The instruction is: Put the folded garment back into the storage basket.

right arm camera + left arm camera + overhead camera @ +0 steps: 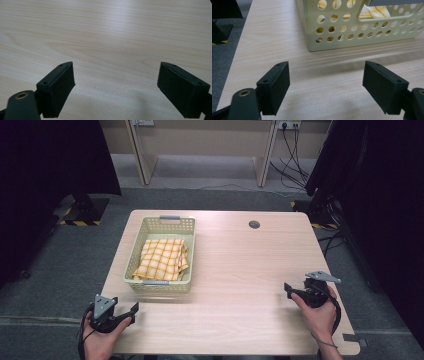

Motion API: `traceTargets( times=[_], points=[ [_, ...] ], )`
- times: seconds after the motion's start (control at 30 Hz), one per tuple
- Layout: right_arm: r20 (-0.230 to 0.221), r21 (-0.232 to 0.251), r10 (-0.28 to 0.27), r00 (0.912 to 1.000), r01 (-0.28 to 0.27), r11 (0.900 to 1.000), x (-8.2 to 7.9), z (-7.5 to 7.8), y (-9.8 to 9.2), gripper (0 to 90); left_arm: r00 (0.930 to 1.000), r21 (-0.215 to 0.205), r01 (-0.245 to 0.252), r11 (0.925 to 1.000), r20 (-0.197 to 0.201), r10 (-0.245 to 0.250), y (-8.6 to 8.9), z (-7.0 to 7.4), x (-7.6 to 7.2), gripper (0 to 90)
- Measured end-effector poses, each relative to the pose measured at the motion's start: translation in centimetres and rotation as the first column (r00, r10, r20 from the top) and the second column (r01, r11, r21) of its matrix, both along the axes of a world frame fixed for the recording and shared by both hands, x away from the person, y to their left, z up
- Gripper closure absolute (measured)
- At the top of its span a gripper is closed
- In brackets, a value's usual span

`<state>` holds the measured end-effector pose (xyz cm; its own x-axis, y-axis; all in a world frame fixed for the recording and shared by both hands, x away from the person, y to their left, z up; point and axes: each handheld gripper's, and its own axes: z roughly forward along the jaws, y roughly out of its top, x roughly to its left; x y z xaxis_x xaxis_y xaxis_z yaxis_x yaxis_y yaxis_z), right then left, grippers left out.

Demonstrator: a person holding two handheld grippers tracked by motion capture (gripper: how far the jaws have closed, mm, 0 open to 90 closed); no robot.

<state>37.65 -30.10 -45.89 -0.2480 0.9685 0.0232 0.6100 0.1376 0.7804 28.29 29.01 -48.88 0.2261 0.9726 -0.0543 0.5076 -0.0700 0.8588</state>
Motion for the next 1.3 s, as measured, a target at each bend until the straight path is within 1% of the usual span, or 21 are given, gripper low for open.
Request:
traceTargets(
  times=[0.87,1.3],
  points=[
    [0.007,-0.001,-0.027,0.9996,0.027,1.000,-0.1,-0.3,-0.9,14.9,0.9999,-0.001,-0.002,1.0000,-0.012,0.002,0.0,0.0,0.0,21.6],
    [0.001,-0.007,-0.040,0.9992,0.040,0.999,0.0,-0.9,-1.2,14.8,0.9999,0.000,-0.003,1.0000,-0.012,0.003,0.0,0.0,0.0,21.6]
  ],
)
